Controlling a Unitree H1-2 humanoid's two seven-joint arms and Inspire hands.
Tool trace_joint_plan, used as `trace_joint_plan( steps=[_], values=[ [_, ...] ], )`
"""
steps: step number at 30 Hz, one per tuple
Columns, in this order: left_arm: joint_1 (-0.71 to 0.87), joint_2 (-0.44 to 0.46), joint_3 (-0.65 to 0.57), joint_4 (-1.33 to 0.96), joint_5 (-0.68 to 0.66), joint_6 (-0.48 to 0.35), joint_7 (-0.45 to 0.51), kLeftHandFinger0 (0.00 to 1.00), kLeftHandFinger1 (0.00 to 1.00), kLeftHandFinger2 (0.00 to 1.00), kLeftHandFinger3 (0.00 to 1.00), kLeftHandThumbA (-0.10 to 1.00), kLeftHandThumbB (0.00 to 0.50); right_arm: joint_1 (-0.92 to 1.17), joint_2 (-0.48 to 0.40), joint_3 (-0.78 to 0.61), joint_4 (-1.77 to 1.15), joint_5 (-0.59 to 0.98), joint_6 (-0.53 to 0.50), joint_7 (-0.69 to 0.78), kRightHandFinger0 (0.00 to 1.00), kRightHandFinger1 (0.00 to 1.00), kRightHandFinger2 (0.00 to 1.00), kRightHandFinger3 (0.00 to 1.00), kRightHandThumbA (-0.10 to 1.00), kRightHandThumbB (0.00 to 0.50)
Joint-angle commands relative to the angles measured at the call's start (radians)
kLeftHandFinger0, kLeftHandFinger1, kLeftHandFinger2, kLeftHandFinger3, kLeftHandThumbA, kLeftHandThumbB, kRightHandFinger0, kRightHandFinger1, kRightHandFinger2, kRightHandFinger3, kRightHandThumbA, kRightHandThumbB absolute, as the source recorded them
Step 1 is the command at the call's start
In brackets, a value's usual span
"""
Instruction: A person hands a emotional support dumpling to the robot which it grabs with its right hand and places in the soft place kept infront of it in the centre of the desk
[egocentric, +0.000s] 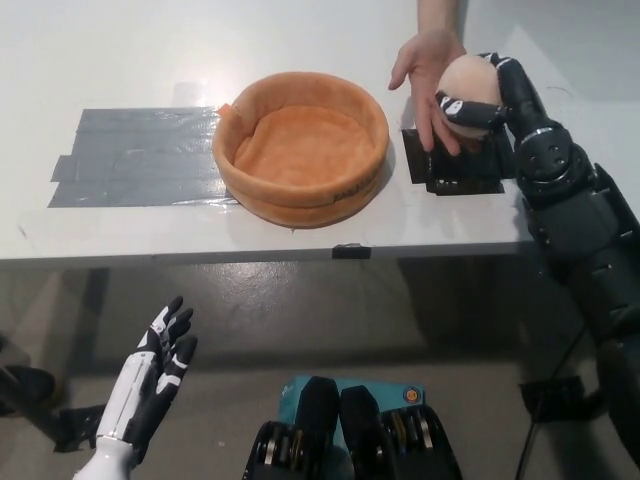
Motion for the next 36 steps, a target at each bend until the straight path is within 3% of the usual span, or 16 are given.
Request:
trace_joint_plan(
  steps=[1, 2, 3, 4, 9, 13, 23, 25, 27, 28, 29, 31, 32, 33, 34, 36],
  values=[
    [-0.016, 0.015, -0.003, -0.027, 0.001, -0.019, -0.005, 1.0, 1.0, 1.0, 1.0, 0.85, 0.072, -0.071, 0.008, -0.138, 0.022, 0.196, -0.061, 0.026, 0.04, 0.58, 0.88, 0.86, -0.1, 0.098],
    [-0.016, 0.015, -0.003, -0.028, 0.003, -0.016, -0.005, 1.0, 1.0, 1.0, 1.0, 0.85, 0.08, -0.071, 0.016, -0.19, 0.021, 0.248, -0.057, 0.038, 0.01, 0.55, 0.88, 0.88, -0.1, 0.093],
    [-0.018, 0.015, -0.003, -0.027, 0.002, -0.013, -0.006, 1.0, 1.0, 1.0, 1.0, 0.85, 0.083, -0.079, 0.032, -0.327, 0.018, 0.392, -0.012, 0.08, 0.0, 0.42, 0.88, 1.0, -0.1, 0.041],
    [-0.019, 0.015, -0.004, -0.027, 0.001, -0.011, -0.007, 1.0, 1.0, 1.0, 1.0, 0.85, 0.083, -0.085, 0.043, -0.421, 0.014, 0.493, 0.029, 0.108, 0.0, 0.4, 0.88, 1.0, -0.1, 0.047],
    [-0.022, 0.013, -0.003, -0.018, 0.001, -0.017, -0.005, 1.0, 1.0, 1.0, 1.0, 0.87, 0.099, -0.111, 0.05, -0.674, 0.042, 0.712, 0.176, 0.196, 0.0, 0.1, 0.63, 1.0, -0.1, 0.068],
    [-0.022, 0.013, -0.003, -0.016, 0.0, -0.016, -0.005, 1.0, 1.0, 1.0, 1.0, 0.86, 0.089, -0.116, 0.057, -0.753, 0.042, 0.757, 0.22, 0.212, 0.0, 0.09, 0.65, 1.0, -0.1, 0.035],
    [-0.026, 0.016, -0.004, -0.017, 0.005, -0.012, -0.006, 1.0, 1.0, 1.0, 1.0, 0.86, 0.081, -0.146, 0.096, -0.795, -0.031, 0.744, 0.275, 0.234, 0.0, 0.11, 0.72, 1.0, -0.1, 0.054],
    [-0.026, 0.017, -0.005, -0.016, 0.006, -0.01, -0.007, 1.0, 1.0, 1.0, 1.0, 0.86, 0.079, -0.154, 0.111, -0.799, -0.069, 0.751, 0.297, 0.211, 0.0, 0.05, 0.68, 1.0, -0.1, 0.097],
    [-0.027, 0.018, -0.006, -0.015, 0.009, -0.012, -0.006, 1.0, 1.0, 1.0, 1.0, 0.86, 0.076, -0.156, 0.128, -0.785, -0.128, 0.762, 0.34, 0.222, 0.0, 0.06, 0.67, 0.9, -0.1, 0.114],
    [-0.027, 0.018, -0.006, -0.015, 0.011, -0.015, -0.006, 1.0, 1.0, 1.0, 1.0, 0.86, 0.075, -0.159, 0.134, -0.778, -0.146, 0.764, 0.351, 0.228, 0.0, 0.06, 0.66, 1.0, -0.1, 0.12],
    [-0.027, 0.019, -0.006, -0.014, 0.013, -0.017, -0.005, 1.0, 1.0, 1.0, 1.0, 0.86, 0.073, -0.162, 0.139, -0.757, -0.17, 0.763, 0.366, 0.247, 0.0, 0.05, 0.64, 1.0, -0.1, 0.093],
    [-0.026, 0.021, -0.005, -0.017, 0.011, -0.014, -0.007, 1.0, 1.0, 1.0, 1.0, 0.87, 0.069, -0.171, 0.156, -0.732, -0.211, 0.77, 0.383, 0.256, 0.0, 0.06, 0.63, 0.6, -0.1, 0.076],
    [-0.026, 0.02, -0.005, -0.019, 0.01, -0.013, -0.007, 1.0, 1.0, 1.0, 1.0, 0.86, 0.068, -0.173, 0.162, -0.727, -0.224, 0.774, 0.387, 0.25, 0.0, 0.09, 0.63, 0.63, -0.1, 0.073],
    [-0.026, 0.02, -0.005, -0.019, 0.01, -0.014, -0.007, 1.0, 1.0, 1.0, 1.0, 0.86, 0.069, -0.181, 0.171, -0.723, -0.235, 0.777, 0.391, 0.235, 0.0, 0.14, 0.64, 0.85, -0.1, 0.065],
    [-0.026, 0.02, -0.007, -0.018, 0.01, -0.017, -0.008, 1.0, 1.0, 1.0, 1.0, 0.86, 0.056, -0.188, 0.178, -0.717, -0.245, 0.78, 0.396, 0.221, 0.0, 0.15, 0.65, 1.0, -0.1, 0.066],
    [-0.025, 0.015, -0.007, -0.016, 0.004, -0.014, -0.007, 1.0, 1.0, 1.0, 1.0, 0.85, 0.069, -0.202, 0.206, -0.659, -0.271, 0.738, 0.374, 0.2, 0.0, 0.11, 0.61, 1.0, -0.1, 0.084]
  ],
)
